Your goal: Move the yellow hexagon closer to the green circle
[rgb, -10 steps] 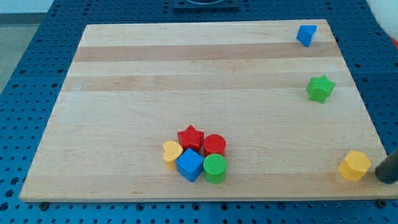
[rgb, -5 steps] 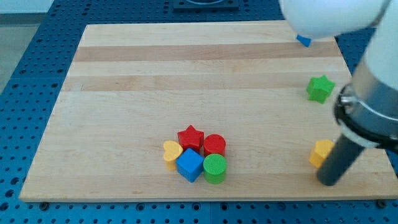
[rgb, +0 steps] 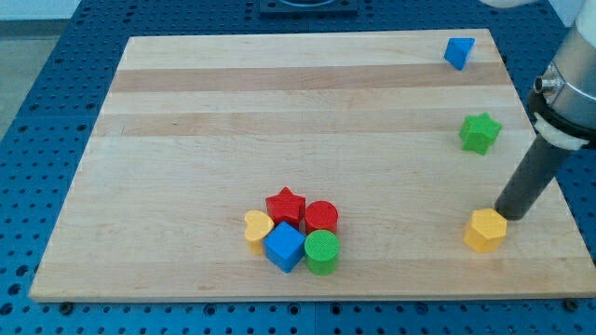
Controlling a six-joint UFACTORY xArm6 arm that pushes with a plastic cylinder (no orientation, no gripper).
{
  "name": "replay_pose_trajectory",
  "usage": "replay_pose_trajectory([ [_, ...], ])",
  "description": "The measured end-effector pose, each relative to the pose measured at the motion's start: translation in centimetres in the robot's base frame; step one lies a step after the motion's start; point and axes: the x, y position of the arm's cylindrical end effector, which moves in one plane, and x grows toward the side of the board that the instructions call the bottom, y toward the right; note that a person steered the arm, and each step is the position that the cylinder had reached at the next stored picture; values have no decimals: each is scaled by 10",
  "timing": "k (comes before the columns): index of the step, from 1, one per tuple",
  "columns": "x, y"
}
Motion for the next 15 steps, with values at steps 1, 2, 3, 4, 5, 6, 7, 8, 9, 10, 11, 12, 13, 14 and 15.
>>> replay_pose_trajectory([
  [1, 22, 10],
  [2, 27, 10],
  [3, 33, 9],
  [4, 33, -5],
  [5, 33, -27],
  [6, 33, -47],
  [7, 33, -65],
  [8, 33, -81],
  [9, 33, -95],
  [10, 33, -105],
  [11, 39, -66],
  [12, -7, -72],
  [13, -9, -104],
  [14, -7, -119],
  [15, -5, -127],
])
